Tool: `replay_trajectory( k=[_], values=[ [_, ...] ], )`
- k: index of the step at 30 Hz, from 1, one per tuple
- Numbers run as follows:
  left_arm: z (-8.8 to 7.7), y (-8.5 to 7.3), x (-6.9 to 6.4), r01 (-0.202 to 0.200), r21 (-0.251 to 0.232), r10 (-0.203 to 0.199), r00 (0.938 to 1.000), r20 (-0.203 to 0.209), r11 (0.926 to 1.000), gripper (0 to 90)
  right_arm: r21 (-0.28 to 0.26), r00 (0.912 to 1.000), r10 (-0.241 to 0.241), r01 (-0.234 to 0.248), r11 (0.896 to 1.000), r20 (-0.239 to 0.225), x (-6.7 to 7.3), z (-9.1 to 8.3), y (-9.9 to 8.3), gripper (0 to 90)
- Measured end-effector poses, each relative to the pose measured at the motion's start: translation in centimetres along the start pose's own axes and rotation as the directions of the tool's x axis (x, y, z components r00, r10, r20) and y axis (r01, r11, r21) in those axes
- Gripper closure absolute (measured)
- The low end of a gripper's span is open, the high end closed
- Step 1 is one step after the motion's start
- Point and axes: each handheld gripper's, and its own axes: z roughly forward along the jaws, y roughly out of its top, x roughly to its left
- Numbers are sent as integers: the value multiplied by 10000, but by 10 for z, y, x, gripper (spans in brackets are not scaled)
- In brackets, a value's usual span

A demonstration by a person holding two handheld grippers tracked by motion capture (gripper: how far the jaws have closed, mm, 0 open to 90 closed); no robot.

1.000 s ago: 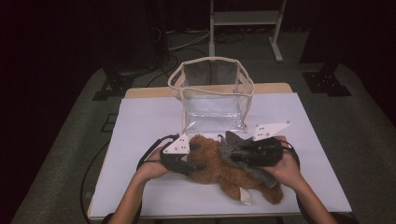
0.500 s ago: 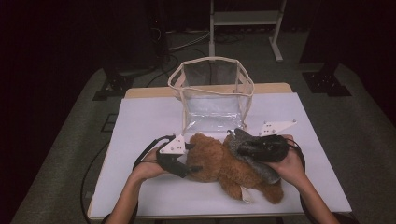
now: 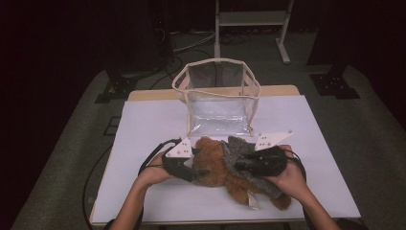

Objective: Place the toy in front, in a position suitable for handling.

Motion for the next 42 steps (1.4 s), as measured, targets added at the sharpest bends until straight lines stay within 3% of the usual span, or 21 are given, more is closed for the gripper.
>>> replay_trajectory(
  k=[5,7,11,12,15,19,26,30,32,37,38,42],
  values=[
    [-8,-1,2,-49,137,48,9999,95,9999,286,51,9967,155,-159,9999,802,-17,-1,0,681],
    [-7,-2,3,-31,285,34,9999,-105,9996,290,-80,9963,367,-362,9993,781,-21,-2,-1,680],
    [-1,-3,3,-72,399,81,9997,-220,9992,300,-128,9977,147,-139,9998,664,-10,-4,-1,677],
    [0,-3,4,-58,384,75,9990,-442,9992,299,-159,9985,-162,170,9997,530,4,-7,-1,678],
    [-1,-3,6,267,137,-256,9968,-759,9995,296,-232,9991,-369,373,9990,187,20,-10,-3,677],
    [-1,-4,6,273,127,-263,9972,-699,9995,287,160,9960,-740,733,9972,494,33,-7,-12,672],
    [-3,-9,8,436,325,-420,9980,-477,9985,283,75,9951,-381,375,9993,917,8,-9,-18,686],
    [3,-10,8,700,-74,-702,9971,-305,9975,334,-92,9982,104,-98,9999,595,-3,-14,-18,690],
    [5,-8,5,623,-66,-625,9975,-327,9980,356,-224,9989,310,-302,9993,349,-4,-16,-15,690],
    [7,-1,-2,395,-137,-395,9992,23,9991,409,-453,9998,194,-191,9988,52,-2,-17,3,689],
    [10,3,-6,270,-162,-268,9996,133,9995,422,-308,9994,122,-132,9994,-315,-4,-11,17,689],
    [18,4,-11,72,58,-74,9993,353,10000,420,339,9972,175,-151,9993,-721,-13,10,37,689]
  ],
)
